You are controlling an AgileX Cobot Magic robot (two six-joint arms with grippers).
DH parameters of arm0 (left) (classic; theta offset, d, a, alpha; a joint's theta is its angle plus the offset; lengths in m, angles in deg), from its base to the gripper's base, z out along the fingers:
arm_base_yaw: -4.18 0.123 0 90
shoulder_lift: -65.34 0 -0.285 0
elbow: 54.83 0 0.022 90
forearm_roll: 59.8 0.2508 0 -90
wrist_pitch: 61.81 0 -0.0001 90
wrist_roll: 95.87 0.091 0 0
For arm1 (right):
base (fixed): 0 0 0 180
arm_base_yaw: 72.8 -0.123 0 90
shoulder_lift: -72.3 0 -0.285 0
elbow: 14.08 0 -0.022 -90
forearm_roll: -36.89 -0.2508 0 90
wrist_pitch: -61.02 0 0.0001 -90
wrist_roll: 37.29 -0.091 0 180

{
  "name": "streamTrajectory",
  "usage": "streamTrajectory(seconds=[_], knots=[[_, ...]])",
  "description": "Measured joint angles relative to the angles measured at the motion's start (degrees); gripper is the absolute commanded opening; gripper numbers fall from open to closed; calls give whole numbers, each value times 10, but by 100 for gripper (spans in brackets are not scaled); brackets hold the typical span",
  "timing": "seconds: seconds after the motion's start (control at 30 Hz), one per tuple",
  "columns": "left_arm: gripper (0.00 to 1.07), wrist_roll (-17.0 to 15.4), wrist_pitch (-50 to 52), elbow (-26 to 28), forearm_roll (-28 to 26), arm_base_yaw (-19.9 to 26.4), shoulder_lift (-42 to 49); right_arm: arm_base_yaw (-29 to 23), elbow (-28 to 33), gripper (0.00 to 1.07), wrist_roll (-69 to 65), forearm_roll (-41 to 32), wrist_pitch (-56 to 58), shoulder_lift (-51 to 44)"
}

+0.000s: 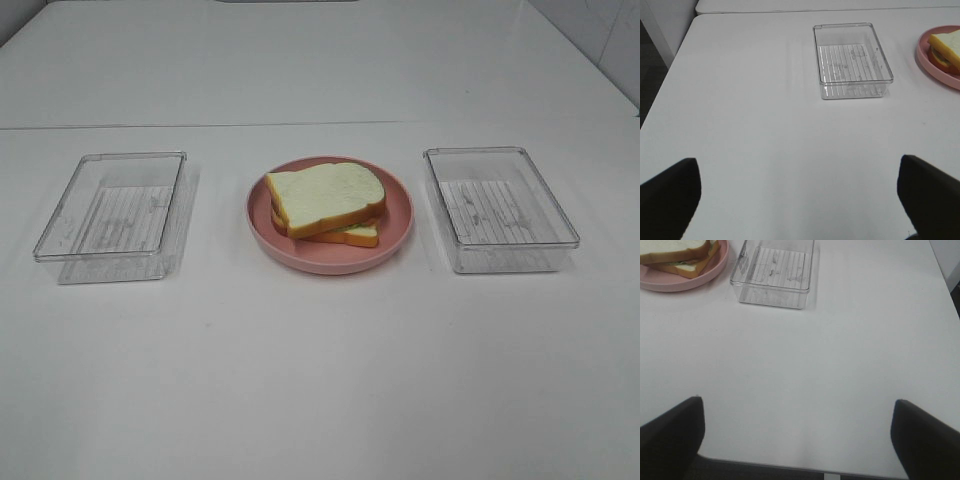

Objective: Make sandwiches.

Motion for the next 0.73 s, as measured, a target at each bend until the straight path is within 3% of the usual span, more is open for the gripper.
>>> streamTrajectory(seconds=[0.73], knots=[[100, 0, 0, 0, 0, 0, 0, 0, 0, 99, 0, 0, -1, 0]])
